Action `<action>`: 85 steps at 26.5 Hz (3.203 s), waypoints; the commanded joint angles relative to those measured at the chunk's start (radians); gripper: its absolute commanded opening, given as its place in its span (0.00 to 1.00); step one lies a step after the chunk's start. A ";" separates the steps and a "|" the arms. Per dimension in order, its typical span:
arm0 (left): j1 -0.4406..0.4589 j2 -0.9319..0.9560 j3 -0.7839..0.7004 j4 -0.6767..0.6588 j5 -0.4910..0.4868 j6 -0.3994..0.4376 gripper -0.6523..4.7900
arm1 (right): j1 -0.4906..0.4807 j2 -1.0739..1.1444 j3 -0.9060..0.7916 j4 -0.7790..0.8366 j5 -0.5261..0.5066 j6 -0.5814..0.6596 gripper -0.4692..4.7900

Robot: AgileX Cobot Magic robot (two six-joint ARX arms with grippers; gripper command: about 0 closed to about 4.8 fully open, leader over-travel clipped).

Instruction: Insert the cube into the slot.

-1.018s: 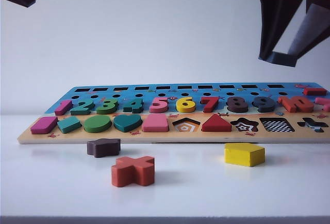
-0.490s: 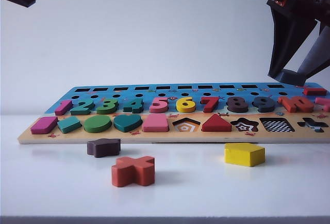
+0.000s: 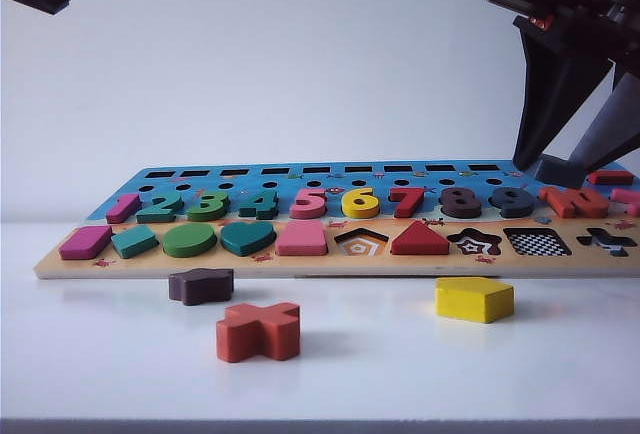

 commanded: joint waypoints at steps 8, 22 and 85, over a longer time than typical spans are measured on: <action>0.001 0.001 0.003 0.014 0.006 0.001 0.14 | 0.000 0.026 -0.043 0.076 0.001 -0.004 0.15; 0.001 0.001 0.003 0.014 0.006 0.001 0.14 | 0.000 0.086 -0.043 0.127 0.003 -0.003 0.15; 0.001 0.001 0.003 0.014 0.006 0.002 0.14 | 0.001 0.130 -0.044 0.112 0.048 0.004 0.13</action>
